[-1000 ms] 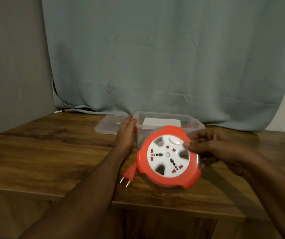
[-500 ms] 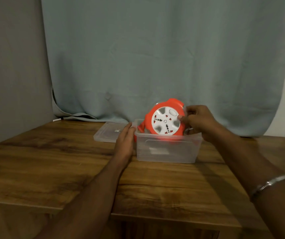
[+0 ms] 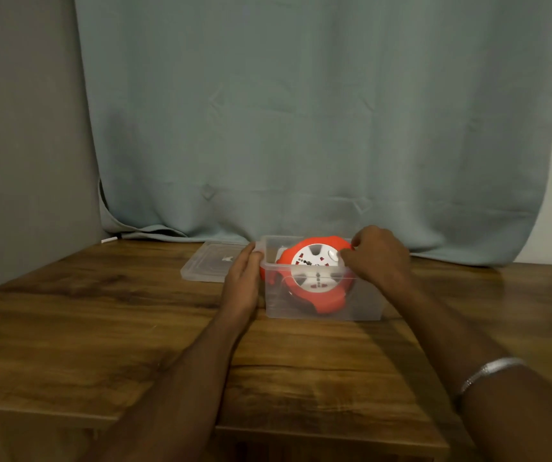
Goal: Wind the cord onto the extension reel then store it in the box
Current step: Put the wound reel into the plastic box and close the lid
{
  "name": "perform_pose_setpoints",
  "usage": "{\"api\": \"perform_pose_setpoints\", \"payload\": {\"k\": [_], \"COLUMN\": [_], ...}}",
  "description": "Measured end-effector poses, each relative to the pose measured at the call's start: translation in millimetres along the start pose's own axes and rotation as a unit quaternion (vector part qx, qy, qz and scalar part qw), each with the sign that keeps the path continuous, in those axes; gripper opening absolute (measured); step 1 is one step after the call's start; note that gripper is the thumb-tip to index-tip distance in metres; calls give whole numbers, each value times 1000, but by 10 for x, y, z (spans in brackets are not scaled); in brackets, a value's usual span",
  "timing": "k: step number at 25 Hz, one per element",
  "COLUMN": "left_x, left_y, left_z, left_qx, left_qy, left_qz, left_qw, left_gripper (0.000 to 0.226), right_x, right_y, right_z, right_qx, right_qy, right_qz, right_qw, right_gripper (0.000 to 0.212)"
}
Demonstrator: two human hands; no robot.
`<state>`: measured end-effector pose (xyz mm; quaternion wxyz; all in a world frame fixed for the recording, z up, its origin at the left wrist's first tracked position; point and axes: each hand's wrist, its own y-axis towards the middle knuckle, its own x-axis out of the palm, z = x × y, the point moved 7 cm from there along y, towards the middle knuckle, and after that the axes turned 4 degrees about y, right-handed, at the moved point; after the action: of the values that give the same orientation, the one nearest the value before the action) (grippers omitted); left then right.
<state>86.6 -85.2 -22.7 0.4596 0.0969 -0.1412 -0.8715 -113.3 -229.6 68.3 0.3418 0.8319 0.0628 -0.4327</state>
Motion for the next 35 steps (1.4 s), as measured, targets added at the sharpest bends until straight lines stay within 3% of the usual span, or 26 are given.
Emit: {"api": "perform_pose_setpoints", "payload": {"k": [2, 3, 7, 10, 12, 13, 16, 18, 22, 23, 25, 27, 28, 32, 35], "left_x": [-19, -23, -19, -140, -300, -330, -354, -404, -444, -460, -529, -641, -678, -601, -606], "left_y": [-1, -16, -34, -4, 80, 150, 391, 466, 441, 409, 436, 484, 483, 307, 402], "left_z": [12, 40, 57, 72, 37, -1, -224, -215, 31, 109, 262, 537, 674, 1321, 1534], "left_qx": [-1, 3, 2, 26, 36, 36, 7, 14, 110, 133, 176, 214, 215, 232, 121], "left_qy": [-10, -5, 2, 72, 187, 286, 556, 584, 623, 608, 513, 320, 231, 60, -128], "left_qz": [5, 7, 17, 112, 175, 163, 32, -9, 0, 20, 70, 138, 171, 200, 185], "left_qw": [1000, 1000, 1000, 991, 966, 944, 831, 812, 775, 782, 837, 913, 933, 950, 967], "left_gripper": [45, 45, 41, 35, 40, 46, 46, 29, 8, 5, 11, 25, 30, 23, 22], "right_x": [-143, -138, 293, 434, 407, 383, 347, 345, 339, 344, 351, 355, 349, 348, 344], "right_y": [-248, -330, -366, -479, -534, -552, -546, -556, -551, -550, -545, -547, -551, -568, -572], "right_z": [19, 86, 563, 660, 669, 665, 656, 664, 670, 677, 679, 678, 675, 648, 613], "right_qx": [-34, -18, 194, 197, 181, 173, 171, 173, 164, 162, 158, 159, 160, 167, 162], "right_qy": [103, 182, 457, 535, 526, 509, 461, 455, 437, 436, 432, 423, 417, 415, 425], "right_qz": [168, 215, 204, 215, 232, 240, 248, 247, 253, 253, 252, 250, 249, 228, 219], "right_qw": [980, 959, 844, 793, 798, 808, 835, 838, 847, 848, 851, 856, 859, 865, 864], "right_gripper": [28, 30, 53, 36, 33, 35, 39, 39, 35, 35, 34, 36, 37, 45, 56]}}
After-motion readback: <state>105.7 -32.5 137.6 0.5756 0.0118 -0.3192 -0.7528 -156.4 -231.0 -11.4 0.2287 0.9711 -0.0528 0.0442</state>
